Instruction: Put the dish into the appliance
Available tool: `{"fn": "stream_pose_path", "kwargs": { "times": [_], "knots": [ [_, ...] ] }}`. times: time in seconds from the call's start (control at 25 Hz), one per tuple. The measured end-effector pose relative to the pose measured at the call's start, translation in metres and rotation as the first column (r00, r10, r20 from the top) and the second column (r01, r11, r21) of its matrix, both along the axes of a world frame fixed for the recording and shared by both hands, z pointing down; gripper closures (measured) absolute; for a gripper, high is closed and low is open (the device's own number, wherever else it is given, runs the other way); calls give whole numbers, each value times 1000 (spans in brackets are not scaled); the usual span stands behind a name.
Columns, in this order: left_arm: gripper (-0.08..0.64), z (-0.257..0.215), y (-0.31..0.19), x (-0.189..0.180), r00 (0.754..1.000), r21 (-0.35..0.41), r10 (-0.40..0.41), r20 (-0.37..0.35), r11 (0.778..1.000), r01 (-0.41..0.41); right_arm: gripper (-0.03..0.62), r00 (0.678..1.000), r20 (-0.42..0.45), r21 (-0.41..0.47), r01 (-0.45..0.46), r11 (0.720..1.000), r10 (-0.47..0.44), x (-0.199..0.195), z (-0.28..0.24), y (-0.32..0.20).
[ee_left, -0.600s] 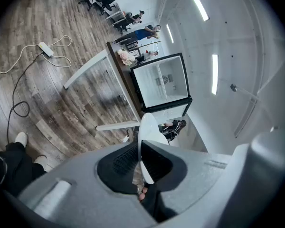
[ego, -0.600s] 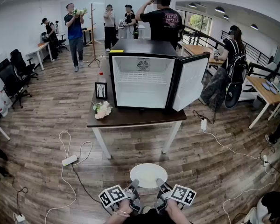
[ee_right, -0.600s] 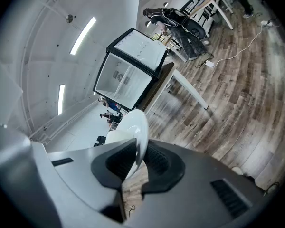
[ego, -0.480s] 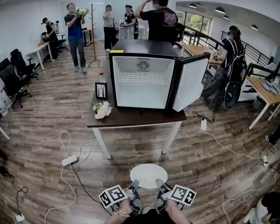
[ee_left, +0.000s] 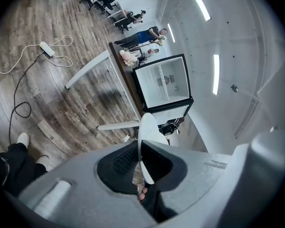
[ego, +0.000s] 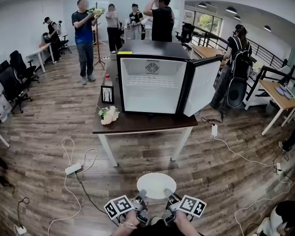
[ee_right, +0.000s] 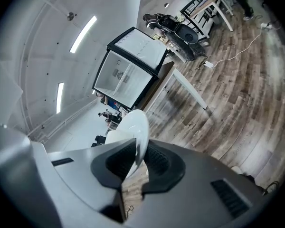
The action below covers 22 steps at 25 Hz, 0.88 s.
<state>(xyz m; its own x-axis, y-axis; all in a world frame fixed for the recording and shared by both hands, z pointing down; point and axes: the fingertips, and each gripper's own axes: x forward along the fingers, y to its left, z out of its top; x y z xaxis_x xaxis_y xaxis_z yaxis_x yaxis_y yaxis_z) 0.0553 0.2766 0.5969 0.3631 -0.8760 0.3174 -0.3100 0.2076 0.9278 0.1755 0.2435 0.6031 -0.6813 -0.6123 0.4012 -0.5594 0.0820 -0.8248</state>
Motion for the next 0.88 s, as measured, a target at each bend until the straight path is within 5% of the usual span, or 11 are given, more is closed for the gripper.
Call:
{"fn": "stream_pose_path", "kwargs": {
  "times": [0.88],
  "knots": [
    [535, 4, 6, -57, 999, -4, 50, 17, 999, -50, 537, 998, 33, -15, -53, 998, 54, -57, 7, 9]
  ]
}}
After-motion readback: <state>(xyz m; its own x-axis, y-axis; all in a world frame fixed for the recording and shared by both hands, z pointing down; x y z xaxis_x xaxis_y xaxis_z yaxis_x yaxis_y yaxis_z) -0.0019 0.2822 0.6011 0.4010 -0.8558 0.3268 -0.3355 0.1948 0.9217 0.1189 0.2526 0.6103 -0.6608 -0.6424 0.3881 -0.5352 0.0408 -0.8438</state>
